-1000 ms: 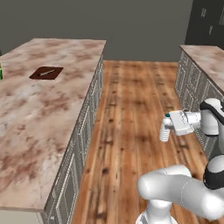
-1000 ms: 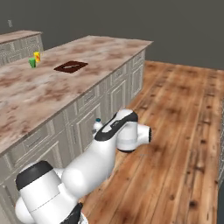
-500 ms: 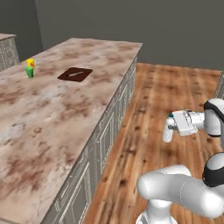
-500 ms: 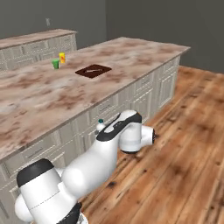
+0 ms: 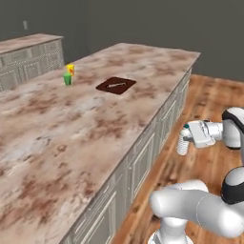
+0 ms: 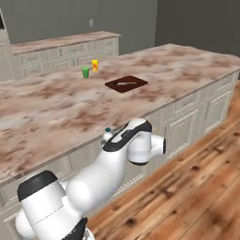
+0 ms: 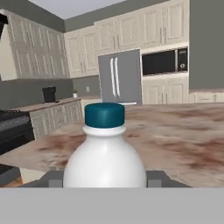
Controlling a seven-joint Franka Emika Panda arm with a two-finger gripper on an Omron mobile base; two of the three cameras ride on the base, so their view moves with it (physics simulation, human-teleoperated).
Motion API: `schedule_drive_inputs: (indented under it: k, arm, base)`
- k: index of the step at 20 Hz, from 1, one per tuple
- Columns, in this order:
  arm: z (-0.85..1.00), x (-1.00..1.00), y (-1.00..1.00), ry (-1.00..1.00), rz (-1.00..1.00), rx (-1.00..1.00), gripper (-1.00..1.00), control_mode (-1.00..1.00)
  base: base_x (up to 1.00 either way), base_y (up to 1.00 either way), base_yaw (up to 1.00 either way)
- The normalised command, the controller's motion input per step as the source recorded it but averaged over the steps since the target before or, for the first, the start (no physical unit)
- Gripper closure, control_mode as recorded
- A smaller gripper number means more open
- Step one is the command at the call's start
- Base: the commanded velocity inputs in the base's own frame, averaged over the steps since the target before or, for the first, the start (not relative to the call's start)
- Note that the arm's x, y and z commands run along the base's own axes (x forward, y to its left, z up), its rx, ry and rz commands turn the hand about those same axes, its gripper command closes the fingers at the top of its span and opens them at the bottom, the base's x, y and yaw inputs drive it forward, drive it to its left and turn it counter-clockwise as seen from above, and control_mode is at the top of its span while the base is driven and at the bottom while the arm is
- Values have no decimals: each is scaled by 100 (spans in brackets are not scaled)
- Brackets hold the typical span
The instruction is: Place the drinks on the dining counter in a tight cluster.
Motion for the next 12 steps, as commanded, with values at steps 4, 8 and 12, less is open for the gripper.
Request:
schedule_drive_inputs:
  k: [4, 8, 12]
  arm:
    - [0, 0, 0, 0, 0, 0, 100, 100]
    - [0, 0, 0, 0, 0, 0, 100, 100]
    - [0, 0, 0, 0, 0, 0, 100, 100]
  base:
    - [69, 1, 49]
    - [62, 0, 56]
    - [49, 0, 67]
